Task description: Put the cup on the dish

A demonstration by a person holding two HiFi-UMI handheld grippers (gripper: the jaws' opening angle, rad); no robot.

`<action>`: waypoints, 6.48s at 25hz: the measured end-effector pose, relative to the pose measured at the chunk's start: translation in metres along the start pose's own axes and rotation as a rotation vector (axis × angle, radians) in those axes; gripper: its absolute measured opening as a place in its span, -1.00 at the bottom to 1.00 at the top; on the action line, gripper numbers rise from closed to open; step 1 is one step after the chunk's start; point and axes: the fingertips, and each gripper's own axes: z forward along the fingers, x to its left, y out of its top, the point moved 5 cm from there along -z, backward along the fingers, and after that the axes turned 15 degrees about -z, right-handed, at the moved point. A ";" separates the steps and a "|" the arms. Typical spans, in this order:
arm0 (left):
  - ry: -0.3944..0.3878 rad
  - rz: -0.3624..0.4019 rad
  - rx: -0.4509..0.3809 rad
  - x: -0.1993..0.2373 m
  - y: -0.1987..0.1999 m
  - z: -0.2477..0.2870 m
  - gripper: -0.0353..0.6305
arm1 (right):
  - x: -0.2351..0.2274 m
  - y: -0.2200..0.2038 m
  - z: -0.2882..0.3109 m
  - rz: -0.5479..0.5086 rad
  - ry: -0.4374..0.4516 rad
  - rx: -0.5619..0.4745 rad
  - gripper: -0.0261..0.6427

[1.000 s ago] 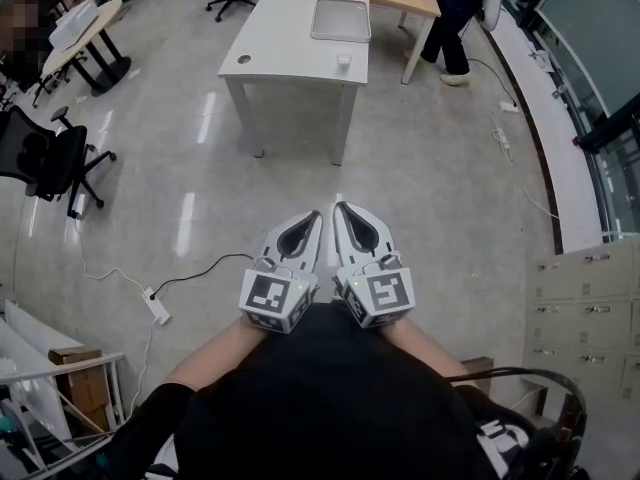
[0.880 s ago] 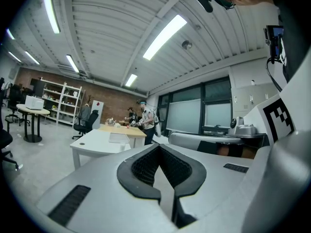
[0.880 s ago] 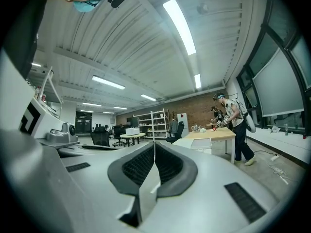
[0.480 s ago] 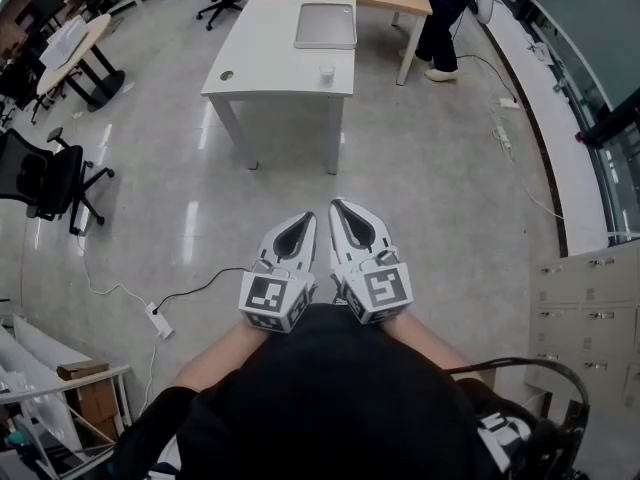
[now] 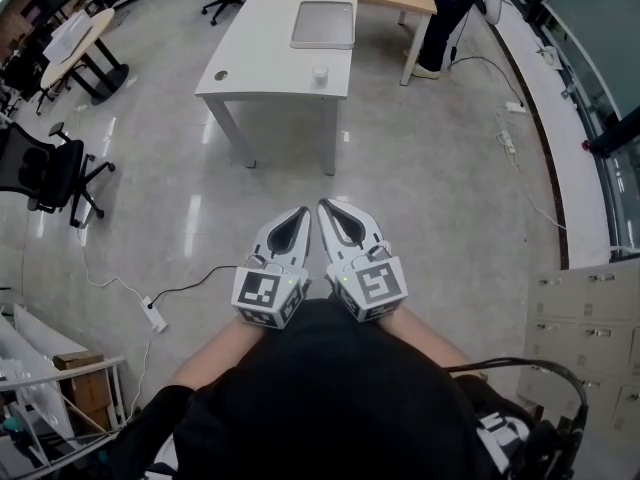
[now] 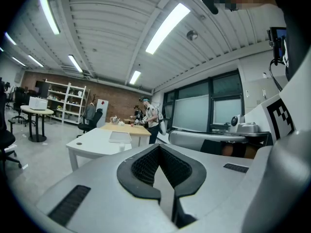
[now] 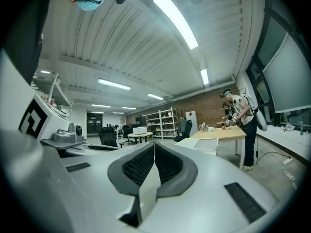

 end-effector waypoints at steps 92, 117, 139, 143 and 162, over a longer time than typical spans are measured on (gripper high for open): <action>-0.154 -0.059 -0.017 0.246 0.125 0.141 -0.88 | -0.037 0.015 0.287 -0.092 -0.196 0.030 -0.88; -0.083 -0.041 0.037 0.237 0.121 0.275 -0.88 | -0.166 -0.042 0.310 -0.008 -0.234 0.108 -0.88; 0.000 -0.015 0.045 0.233 0.127 0.409 -0.88 | -0.297 -0.086 0.375 0.030 -0.158 0.140 -0.88; 0.029 -0.011 0.027 0.231 0.129 0.416 -0.88 | -0.305 -0.086 0.379 0.020 -0.127 0.130 -0.88; 0.080 -0.007 0.044 0.236 0.128 0.428 -0.88 | -0.320 -0.095 0.383 0.050 -0.115 0.126 -0.88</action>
